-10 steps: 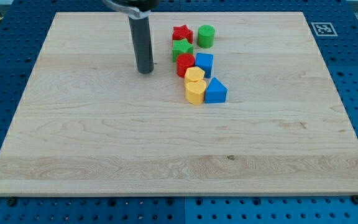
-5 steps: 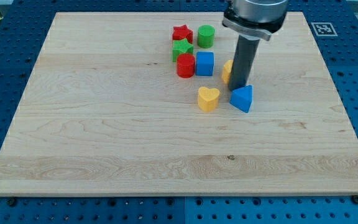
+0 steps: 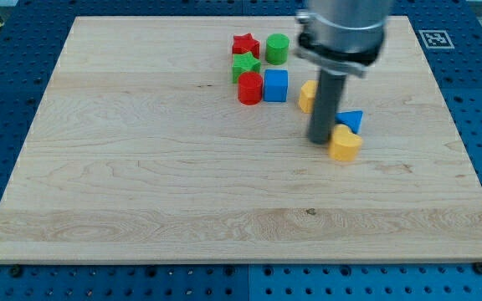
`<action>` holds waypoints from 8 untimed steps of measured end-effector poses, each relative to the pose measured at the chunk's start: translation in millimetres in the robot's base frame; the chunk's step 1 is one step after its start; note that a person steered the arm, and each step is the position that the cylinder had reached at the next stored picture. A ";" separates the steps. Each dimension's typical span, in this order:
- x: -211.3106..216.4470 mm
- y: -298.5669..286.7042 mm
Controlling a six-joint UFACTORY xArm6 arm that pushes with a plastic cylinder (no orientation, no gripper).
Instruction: Separate the yellow heart from the group of blocks
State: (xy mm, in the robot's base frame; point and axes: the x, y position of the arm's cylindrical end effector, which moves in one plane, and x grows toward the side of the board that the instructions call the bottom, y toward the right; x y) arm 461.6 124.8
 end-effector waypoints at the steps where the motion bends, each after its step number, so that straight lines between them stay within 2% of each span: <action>1: 0.0 20.8; 2: 9.9 -15.7; 3: 33.4 -27.7; 5: -13.4 21.0; 6: -10.0 85.7; 7: -9.1 117.1; 8: -4.3 87.0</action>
State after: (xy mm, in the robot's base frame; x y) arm 457.2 211.8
